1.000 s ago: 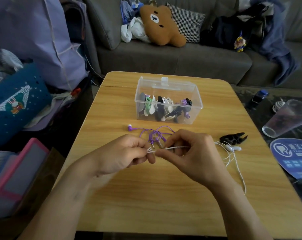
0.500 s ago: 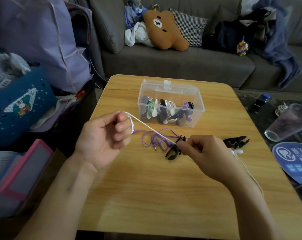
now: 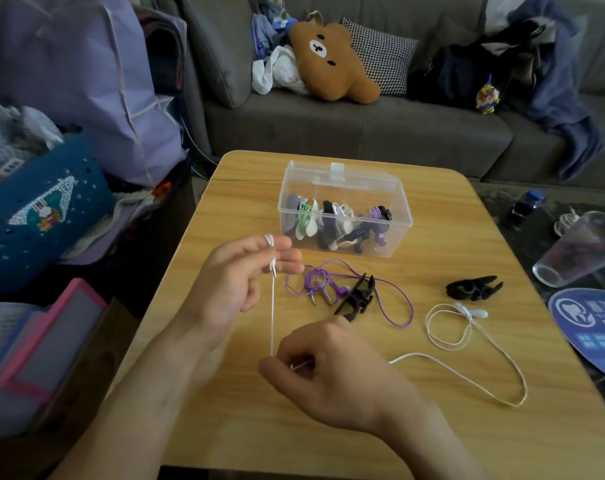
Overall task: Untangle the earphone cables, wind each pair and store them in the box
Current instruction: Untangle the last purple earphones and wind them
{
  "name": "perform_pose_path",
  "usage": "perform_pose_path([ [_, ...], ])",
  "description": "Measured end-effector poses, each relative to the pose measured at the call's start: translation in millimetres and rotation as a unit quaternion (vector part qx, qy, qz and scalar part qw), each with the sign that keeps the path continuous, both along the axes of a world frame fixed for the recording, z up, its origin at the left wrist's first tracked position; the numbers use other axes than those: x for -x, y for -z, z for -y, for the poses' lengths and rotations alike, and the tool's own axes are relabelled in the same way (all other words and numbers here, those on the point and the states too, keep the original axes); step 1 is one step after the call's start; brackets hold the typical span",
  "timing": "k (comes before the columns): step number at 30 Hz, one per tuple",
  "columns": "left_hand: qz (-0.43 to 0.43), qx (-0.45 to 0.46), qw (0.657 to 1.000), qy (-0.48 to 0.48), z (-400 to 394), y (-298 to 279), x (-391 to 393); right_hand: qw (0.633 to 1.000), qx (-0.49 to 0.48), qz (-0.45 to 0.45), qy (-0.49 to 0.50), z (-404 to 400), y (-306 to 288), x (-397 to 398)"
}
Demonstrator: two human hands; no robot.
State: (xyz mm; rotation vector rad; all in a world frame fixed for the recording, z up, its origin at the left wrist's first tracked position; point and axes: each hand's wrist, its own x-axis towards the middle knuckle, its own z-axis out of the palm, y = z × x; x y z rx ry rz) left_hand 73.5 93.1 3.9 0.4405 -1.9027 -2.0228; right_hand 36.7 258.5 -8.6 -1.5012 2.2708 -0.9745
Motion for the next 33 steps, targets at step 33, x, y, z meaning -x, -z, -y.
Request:
perform_pose_path([
  [33,-0.026,-0.17,0.968,0.182,-11,-2,-5,0.974,0.08,0.055,0.205,-19,1,40],
])
